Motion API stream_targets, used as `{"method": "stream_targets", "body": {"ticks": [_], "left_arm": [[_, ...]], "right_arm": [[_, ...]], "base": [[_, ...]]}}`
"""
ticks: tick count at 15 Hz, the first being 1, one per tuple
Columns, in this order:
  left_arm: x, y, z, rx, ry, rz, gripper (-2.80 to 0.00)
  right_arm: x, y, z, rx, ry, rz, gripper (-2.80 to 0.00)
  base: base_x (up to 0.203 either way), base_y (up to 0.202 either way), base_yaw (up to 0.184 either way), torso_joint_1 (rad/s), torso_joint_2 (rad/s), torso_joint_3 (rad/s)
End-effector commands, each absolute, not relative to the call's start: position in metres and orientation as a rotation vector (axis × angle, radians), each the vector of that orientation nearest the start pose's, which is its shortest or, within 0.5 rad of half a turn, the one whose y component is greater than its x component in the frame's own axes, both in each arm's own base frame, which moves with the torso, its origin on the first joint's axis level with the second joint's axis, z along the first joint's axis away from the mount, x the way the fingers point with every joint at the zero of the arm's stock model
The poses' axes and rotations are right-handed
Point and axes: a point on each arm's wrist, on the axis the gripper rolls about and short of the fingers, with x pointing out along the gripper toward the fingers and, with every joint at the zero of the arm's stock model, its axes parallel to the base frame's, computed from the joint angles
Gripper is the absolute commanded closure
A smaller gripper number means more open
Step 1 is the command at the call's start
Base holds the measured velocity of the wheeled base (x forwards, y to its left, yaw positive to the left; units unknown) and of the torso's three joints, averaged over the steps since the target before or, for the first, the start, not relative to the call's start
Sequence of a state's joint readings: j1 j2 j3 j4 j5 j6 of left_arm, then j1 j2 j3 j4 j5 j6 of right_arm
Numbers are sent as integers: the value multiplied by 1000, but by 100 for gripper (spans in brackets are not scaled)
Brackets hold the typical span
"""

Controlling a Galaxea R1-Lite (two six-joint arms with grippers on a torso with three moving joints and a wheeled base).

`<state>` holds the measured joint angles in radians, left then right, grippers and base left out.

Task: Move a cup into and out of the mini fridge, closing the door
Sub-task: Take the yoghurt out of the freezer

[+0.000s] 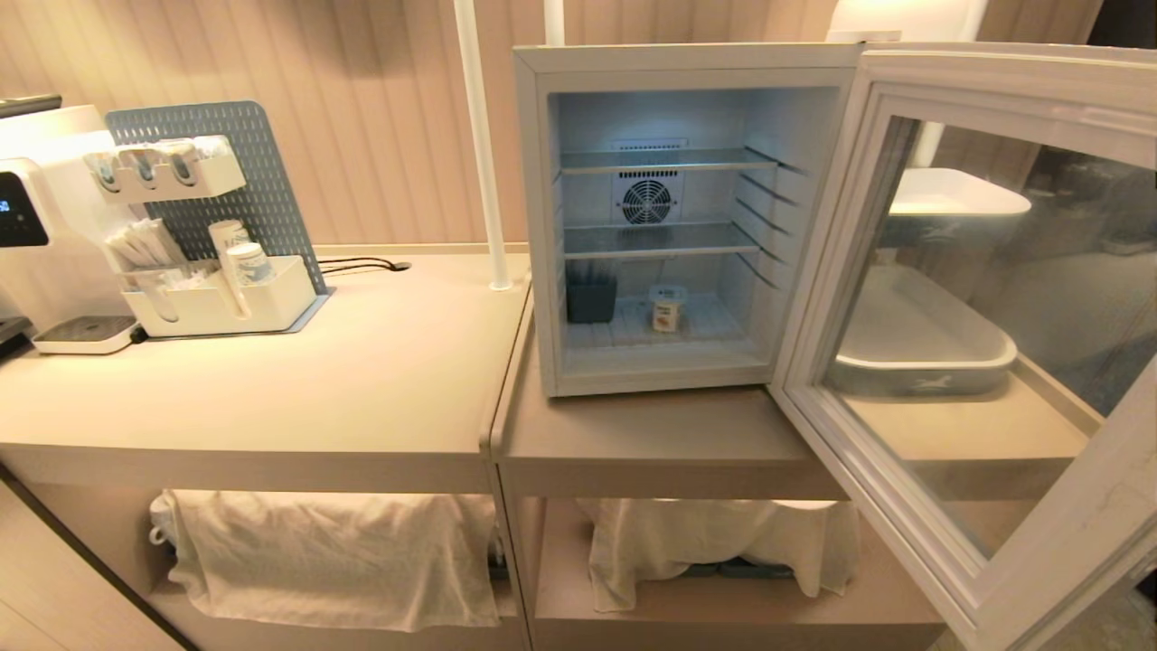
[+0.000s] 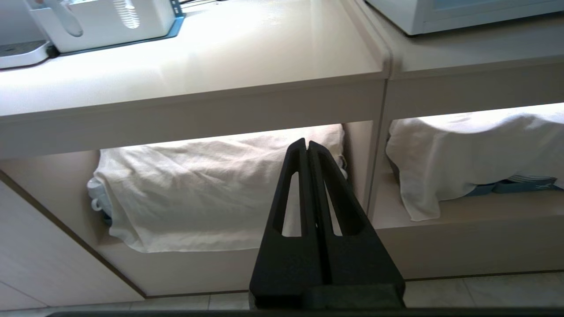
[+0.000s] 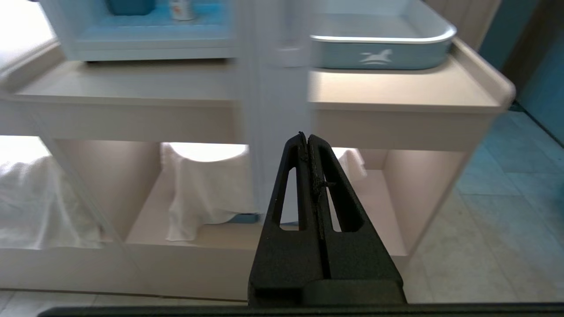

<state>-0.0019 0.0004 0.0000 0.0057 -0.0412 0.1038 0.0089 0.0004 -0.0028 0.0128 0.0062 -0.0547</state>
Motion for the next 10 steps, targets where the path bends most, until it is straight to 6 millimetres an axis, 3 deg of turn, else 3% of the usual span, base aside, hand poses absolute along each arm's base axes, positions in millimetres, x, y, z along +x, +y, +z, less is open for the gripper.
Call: {"method": "stream_targets", "body": {"ticks": [1,10], "left_arm": [[-23,-1,75,104,2,-43,0],[-23,-1,75,100,2,-43,0]], "right_arm": [[-23,0,75,-55,10,16,0],[-23,0,75,-55,9,14,0]], "base": [[0,196,0,-1,2,-3],[0,193,1,2,3,1]]}}
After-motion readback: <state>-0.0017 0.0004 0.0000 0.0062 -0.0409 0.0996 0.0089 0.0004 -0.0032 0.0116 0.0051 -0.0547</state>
